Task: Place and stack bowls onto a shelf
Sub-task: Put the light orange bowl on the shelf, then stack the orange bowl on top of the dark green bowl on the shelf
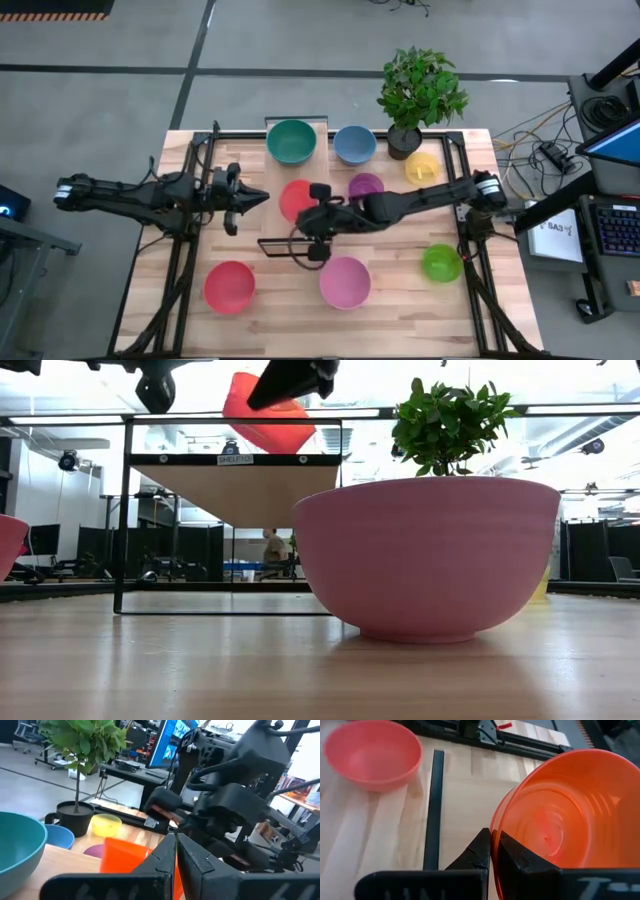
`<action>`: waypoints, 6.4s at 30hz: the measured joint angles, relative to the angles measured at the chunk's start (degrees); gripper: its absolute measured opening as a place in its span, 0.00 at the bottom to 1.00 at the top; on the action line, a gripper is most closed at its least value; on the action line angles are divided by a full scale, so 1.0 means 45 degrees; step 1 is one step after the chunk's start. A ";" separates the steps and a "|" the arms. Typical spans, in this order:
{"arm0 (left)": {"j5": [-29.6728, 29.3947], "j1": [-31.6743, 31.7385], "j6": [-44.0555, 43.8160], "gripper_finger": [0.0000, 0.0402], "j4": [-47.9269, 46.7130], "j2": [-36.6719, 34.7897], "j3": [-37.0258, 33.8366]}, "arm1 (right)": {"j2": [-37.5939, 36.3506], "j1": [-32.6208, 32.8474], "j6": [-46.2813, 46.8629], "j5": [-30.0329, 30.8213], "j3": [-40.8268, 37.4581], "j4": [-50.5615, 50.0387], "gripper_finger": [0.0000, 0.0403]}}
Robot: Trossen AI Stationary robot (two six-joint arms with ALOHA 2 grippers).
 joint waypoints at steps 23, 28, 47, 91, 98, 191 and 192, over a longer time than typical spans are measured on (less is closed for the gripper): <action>0.0005 -0.0155 -0.0859 0.00 -0.0018 -0.0029 0.0000 | 0.0588 -0.0941 0.0237 -0.0346 0.0165 0.0424 0.40; 0.0010 -0.0619 -0.1239 0.00 -0.0021 0.0130 -0.0004 | 0.0141 -0.0834 0.0119 -0.0351 0.0165 0.0609 0.41; -0.0003 -0.2367 -0.3288 0.00 -0.0071 0.0951 -0.0024 | -0.4737 -0.0684 0.0421 0.0174 -0.6291 0.4305 0.03; 0.4595 -0.3280 -1.2775 0.00 -0.7404 0.0963 0.0010 | -0.4132 -0.0274 0.1646 0.2102 -0.7052 0.4153 0.02; 0.4460 -0.3766 -1.4788 0.00 -1.0783 0.1151 0.0010 | -0.4180 0.0160 0.1691 0.2121 -0.7052 0.4161 0.02; -0.5458 0.2629 -0.4261 0.00 -1.7881 0.4962 1.3774 | -0.7733 0.3906 0.4667 0.2234 -0.9601 0.1731 0.02; -0.4628 0.3433 -0.3623 0.00 -1.7685 0.5188 1.3983 | -0.7905 0.3954 0.4664 0.2228 -0.9854 0.2019 0.02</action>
